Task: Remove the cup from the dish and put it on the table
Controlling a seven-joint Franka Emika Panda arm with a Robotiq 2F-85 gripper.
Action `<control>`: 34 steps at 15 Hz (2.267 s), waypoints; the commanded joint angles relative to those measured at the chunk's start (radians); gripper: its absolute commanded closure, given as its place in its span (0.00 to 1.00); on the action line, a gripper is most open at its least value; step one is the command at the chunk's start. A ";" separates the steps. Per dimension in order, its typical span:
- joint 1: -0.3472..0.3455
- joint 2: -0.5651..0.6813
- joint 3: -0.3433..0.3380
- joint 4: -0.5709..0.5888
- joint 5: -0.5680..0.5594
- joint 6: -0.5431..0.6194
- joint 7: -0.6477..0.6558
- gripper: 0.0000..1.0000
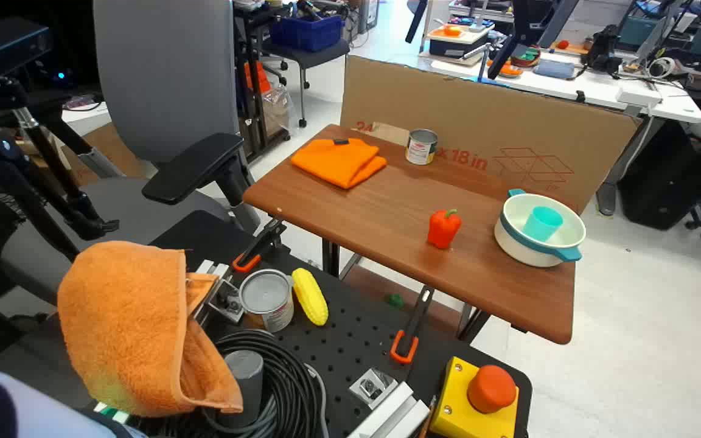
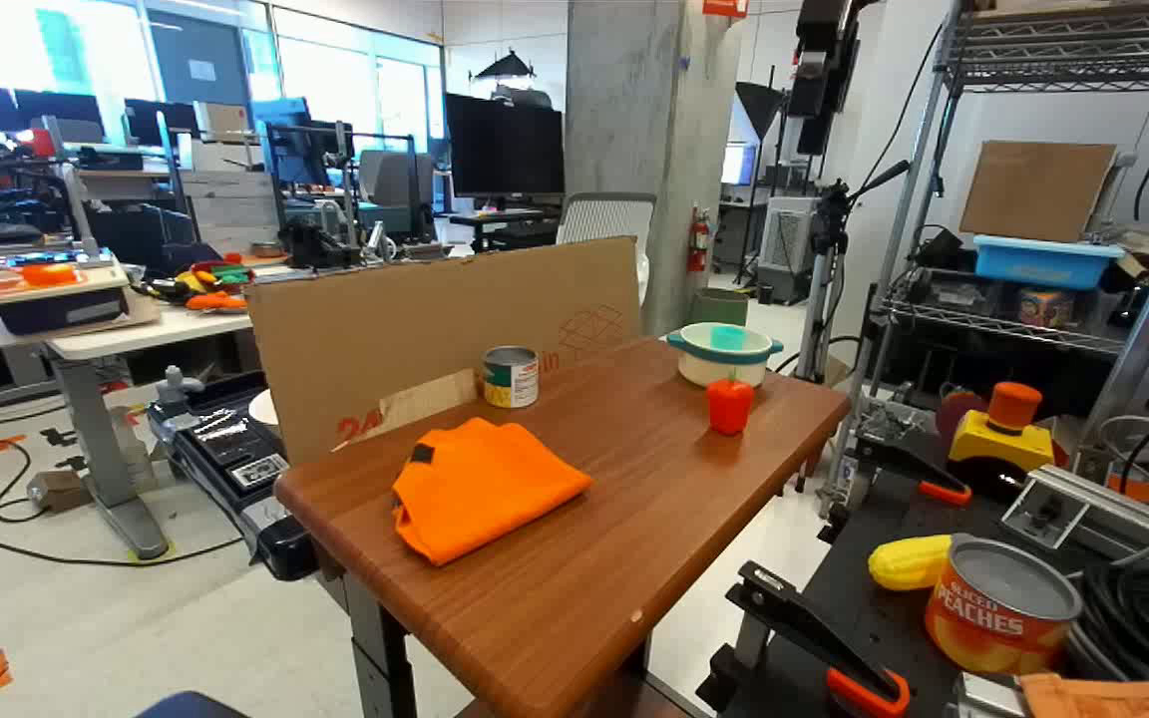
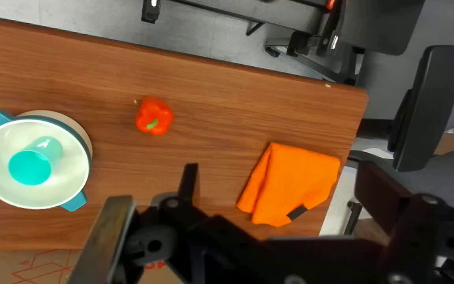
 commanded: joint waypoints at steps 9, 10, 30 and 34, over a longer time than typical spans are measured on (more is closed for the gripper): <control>-0.047 0.027 0.033 0.019 0.009 0.015 0.006 0.00; -0.056 0.043 0.033 0.028 0.008 0.031 0.020 0.00; -0.263 0.648 0.081 0.459 -0.018 0.199 0.229 0.00; -0.272 0.727 0.096 0.507 -0.031 0.246 0.265 0.00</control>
